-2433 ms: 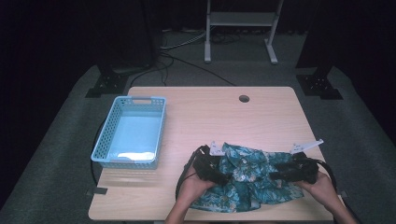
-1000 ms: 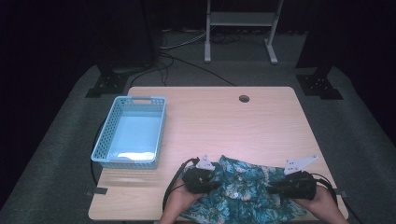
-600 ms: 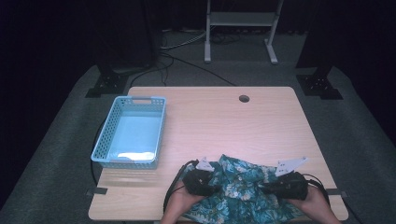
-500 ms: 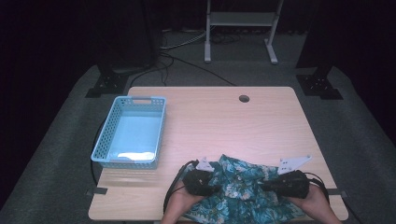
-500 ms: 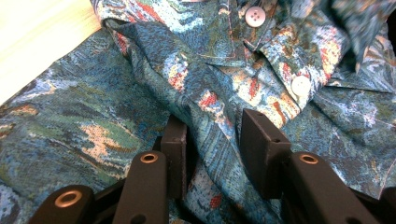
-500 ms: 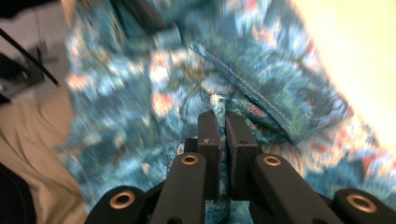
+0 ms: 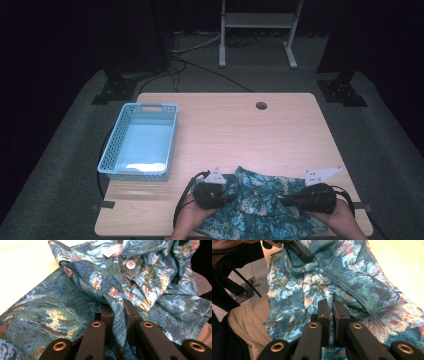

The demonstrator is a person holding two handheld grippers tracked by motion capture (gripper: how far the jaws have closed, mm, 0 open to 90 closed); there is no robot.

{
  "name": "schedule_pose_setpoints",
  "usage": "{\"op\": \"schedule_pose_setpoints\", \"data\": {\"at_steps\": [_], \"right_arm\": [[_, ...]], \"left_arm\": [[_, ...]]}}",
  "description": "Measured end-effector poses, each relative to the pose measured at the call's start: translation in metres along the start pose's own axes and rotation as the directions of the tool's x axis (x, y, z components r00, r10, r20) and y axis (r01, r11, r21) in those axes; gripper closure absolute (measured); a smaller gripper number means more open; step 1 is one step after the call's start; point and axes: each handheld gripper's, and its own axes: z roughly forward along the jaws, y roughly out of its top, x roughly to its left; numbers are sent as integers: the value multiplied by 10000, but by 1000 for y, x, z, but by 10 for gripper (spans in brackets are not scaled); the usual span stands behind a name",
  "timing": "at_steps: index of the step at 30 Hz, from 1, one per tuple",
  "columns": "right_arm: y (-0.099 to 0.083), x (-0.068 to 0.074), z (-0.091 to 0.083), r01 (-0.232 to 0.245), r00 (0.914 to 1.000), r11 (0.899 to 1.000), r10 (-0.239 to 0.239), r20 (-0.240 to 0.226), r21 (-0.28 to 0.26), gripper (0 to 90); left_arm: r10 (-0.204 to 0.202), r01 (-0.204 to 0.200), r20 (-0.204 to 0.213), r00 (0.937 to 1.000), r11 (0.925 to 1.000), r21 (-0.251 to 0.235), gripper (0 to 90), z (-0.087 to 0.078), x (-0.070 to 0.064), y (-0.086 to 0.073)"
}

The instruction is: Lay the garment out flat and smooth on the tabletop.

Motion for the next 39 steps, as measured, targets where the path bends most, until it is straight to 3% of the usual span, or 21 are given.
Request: {"op": "schedule_pose_setpoints", "data": {"at_steps": [5,10,14,19,21,23,25,26,27,28,29,30,31,32,33,34,36,39], "right_arm": [[-4,1,4,-43,9996,9998,48,-281,168,872],[-8,3,8,-48,9981,9990,75,-611,444,872],[-9,3,7,-50,9974,9985,89,-714,549,872],[6,-8,1,-36,9986,9993,55,-518,370,872],[18,-15,-3,36,9995,9998,-30,-308,214,875],[35,-24,-9,139,9999,9999,-139,71,6,878],[60,-40,-16,458,9942,9987,-434,981,-230,878],[73,-48,-20,484,9892,9975,-407,1410,-516,852],[95,-63,-28,271,9774,9899,30,2114,-1392,731],[110,-71,-34,305,9636,9830,192,2667,-1810,599],[127,-81,-41,388,9429,9763,348,3313,-2129,512],[140,-90,-46,372,9258,9680,601,3733,-2480,445],[151,-100,-51,64,9217,9567,1071,3727,-2909,416],[156,-105,-53,-203,9254,9515,1340,3544,-3069,406],[158,-108,-52,-298,9238,9522,1424,3554,-3040,393],[158,-110,-49,-272,9194,9575,1368,3689,-2873,385],[151,-112,-40,-330,9243,9697,1218,3617,-2422,366],[131,-116,-22,-490,9348,9868,999,3409,-1546,348]], "left_arm": [[84,-86,170,9998,9999,126,821,-5,-4,-2],[69,-85,594,9982,9996,269,821,-10,-8,-6],[150,-180,793,9967,9991,375,823,-14,-5,-2],[79,-77,543,9985,10000,-44,836,-23,11,20],[236,-234,174,9996,9997,-119,835,-27,19,34],[412,-422,-275,9988,9984,-368,835,-33,30,57],[590,-652,-902,9942,9956,-676,833,-37,40,84],[828,-986,-1614,9834,9909,-921,814,-40,47,107],[927,-1169,-2183,9715,9881,-1004,726,-42,51,121],[854,-1178,-2613,9615,9868,-1108,633,-44,57,138],[742,-1109,-2760,9583,9866,-1199,576,-44,64,151],[649,-1102,-3205,9450,9860,-1253,489,-43,71,161],[423,-909,-3457,9374,9879,-1255,365,-41,76,166],[242,-671,-3224,9463,9902,-1226,301,-37,82,167],[119,-466,-2793,9601,9920,-1177,290,-33,87,166],[-15,-286,-2680,9634,9937,-1082,283,-29,91,164],[-97,-157,-2884,9575,9962,-856,208,-21,96,156],[-122,2,-2765,9609,9991,-434,182,-6,99,139]]}}
